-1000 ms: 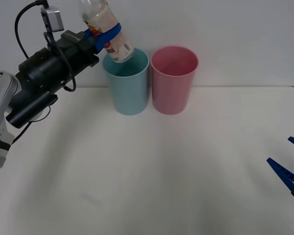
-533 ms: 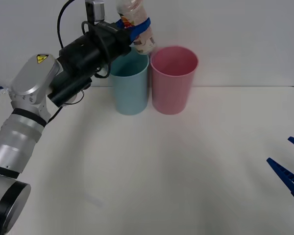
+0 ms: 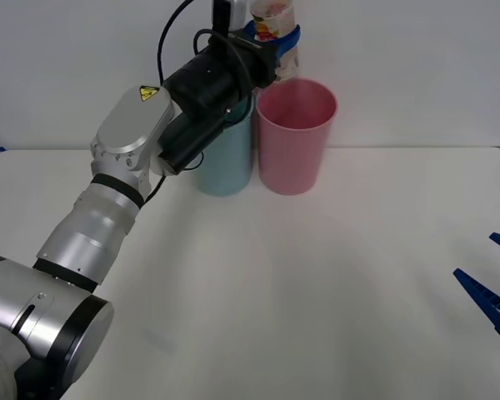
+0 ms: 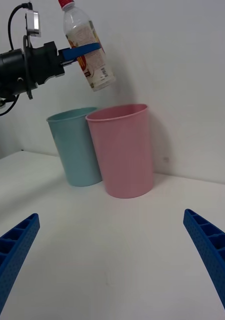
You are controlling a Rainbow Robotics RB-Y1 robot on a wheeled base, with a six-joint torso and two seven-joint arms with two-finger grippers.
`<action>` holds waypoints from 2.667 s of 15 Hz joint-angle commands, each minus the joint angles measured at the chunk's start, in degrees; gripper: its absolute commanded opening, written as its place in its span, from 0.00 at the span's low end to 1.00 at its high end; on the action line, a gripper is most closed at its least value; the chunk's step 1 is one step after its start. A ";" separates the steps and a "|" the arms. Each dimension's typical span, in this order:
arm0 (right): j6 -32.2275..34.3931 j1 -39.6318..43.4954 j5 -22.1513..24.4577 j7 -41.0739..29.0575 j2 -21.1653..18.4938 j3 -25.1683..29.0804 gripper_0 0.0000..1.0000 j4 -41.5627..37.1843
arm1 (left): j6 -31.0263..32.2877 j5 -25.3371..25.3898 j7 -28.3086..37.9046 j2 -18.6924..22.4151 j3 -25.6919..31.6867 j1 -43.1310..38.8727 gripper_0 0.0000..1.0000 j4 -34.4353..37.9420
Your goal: Grasp the object on the table and drop it into the matching bin: aluminum can to the light blue bin, PET bottle to the pink bin.
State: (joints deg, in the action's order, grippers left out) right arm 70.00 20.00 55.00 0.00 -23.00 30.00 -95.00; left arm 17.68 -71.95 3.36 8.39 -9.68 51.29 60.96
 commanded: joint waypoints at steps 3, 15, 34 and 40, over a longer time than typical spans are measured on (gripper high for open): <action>0.00 0.00 0.00 0.00 0.00 0.00 1.00 0.00 | -7.04 1.72 0.25 -0.31 -7.11 1.45 0.01 -0.14; 0.00 0.00 0.00 0.00 0.00 0.00 1.00 0.00 | -8.36 2.87 1.48 0.04 -9.13 1.71 1.00 -0.14; 0.00 0.00 0.00 0.00 0.00 0.00 1.00 0.00 | 7.99 21.06 3.06 23.25 -0.43 -24.92 1.00 26.66; 0.00 0.00 0.00 0.00 0.00 0.00 1.00 0.00 | 26.01 21.06 3.41 25.97 16.18 -36.70 1.00 27.89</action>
State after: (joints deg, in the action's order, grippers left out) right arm 70.00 20.00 55.00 0.00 -23.00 30.00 -95.00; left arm 41.63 -50.88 6.71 34.04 4.61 15.86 88.86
